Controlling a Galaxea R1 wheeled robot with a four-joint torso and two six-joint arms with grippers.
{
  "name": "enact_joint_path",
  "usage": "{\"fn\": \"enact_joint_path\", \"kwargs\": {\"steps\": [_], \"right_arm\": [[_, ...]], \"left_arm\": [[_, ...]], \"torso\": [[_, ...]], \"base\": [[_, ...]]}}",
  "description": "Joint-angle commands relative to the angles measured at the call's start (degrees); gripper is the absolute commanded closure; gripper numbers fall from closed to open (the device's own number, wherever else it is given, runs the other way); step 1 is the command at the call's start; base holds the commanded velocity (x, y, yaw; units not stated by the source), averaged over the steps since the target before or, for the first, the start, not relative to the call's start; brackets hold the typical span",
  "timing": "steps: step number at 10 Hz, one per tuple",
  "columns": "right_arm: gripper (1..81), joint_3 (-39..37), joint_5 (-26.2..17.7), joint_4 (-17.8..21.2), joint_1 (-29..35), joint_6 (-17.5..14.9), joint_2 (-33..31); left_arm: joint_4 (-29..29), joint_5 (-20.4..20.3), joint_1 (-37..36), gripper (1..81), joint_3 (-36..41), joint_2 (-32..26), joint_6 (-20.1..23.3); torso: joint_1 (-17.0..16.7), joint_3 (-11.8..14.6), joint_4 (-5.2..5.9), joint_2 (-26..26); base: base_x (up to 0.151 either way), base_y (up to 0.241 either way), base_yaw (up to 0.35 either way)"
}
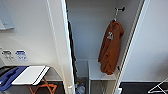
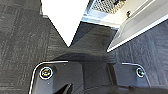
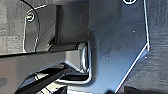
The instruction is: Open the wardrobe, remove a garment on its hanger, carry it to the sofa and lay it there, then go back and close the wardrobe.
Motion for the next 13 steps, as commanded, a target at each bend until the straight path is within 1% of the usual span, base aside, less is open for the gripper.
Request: {"fn": "enact_joint_path", "kwargs": {"steps": [1, 2, 3, 4, 5, 6, 8, 9, 11, 12, 13], "right_arm": [[1.0, 0.3, -3.5, -0.3, 2.2, -0.1, 0.1], [1.0, 0.3, -3.5, -0.3, 2.2, -0.1, 0.2], [1.0, 0.3, -3.5, -0.4, 2.3, -0.1, 0.2], [1.0, 0.3, -3.5, -0.4, 2.3, -0.1, 0.2], [1.0, 0.3, -3.5, -0.4, 2.3, -0.1, 0.2], [1.0, 0.3, -3.5, -0.4, 2.3, -0.1, 0.2], [1.0, 0.3, -3.5, -0.4, 2.7, -0.1, 0.5], [1.0, 0.3, -3.5, -0.4, 2.9, -0.1, 0.6], [1.0, 0.3, -3.5, -0.4, 2.9, -0.1, 0.7], [1.0, 0.3, -3.5, -0.4, 2.9, -0.1, 0.7], [1.0, 0.3, -3.7, -0.4, 2.9, -0.1, 0.7]], "left_arm": [[-1.6, 1.6, -5.3, 1.0, 3.6, 0.2, -8.0], [-1.8, 0.1, -6.2, 1.0, 4.1, -0.7, -12.7], [-1.4, -0.2, -6.8, 1.0, 5.0, -0.9, -14.4], [-1.6, -0.7, -7.5, 1.0, 5.6, -0.6, -14.6], [-1.7, -2.5, -8.1, 1.0, 5.8, -0.2, -14.7], [-1.9, -4.9, -8.8, 1.0, 6.5, 0.1, -16.2], [-1.7, -6.0, -10.0, 1.0, 7.5, -0.8, -24.7], [-1.5, -6.3, -10.6, 1.0, 7.5, -0.9, -26.5], [-1.5, -6.7, -12.6, 1.0, 7.5, -0.8, -26.8], [-1.6, -6.6, -13.8, 1.0, 7.6, -0.7, -28.0], [-1.4, -6.6, -14.7, 1.0, 7.5, -0.4, -28.2]], "torso": [[0.0, 0.0, 0.00, 0.0], [0.0, 0.0, 0.00, 0.0], [0.0, 0.0, 0.00, 0.0], [0.0, 0.0, 0.00, 0.0], [0.0, 0.0, 0.00, 0.0], [0.0, 0.0, 0.00, 0.0], [0.0, 0.0, 0.00, 0.0], [0.0, 0.0, 0.00, 0.0], [0.0, 0.0, 0.00, 0.0], [0.0, 0.0, 0.00, 0.0], [0.0, 0.0, 0.00, 0.0]], "base": [[0.000, 0.000, 0.000], [0.000, 0.000, 0.000], [0.000, 0.000, 0.000], [0.000, 0.000, 0.000], [0.000, 0.000, 0.000], [0.000, 0.000, 0.000], [0.000, 0.000, 0.000], [0.000, 0.000, 0.000], [0.000, 0.000, 0.000], [0.000, 0.000, 0.000], [0.000, 0.000, 0.000]]}}
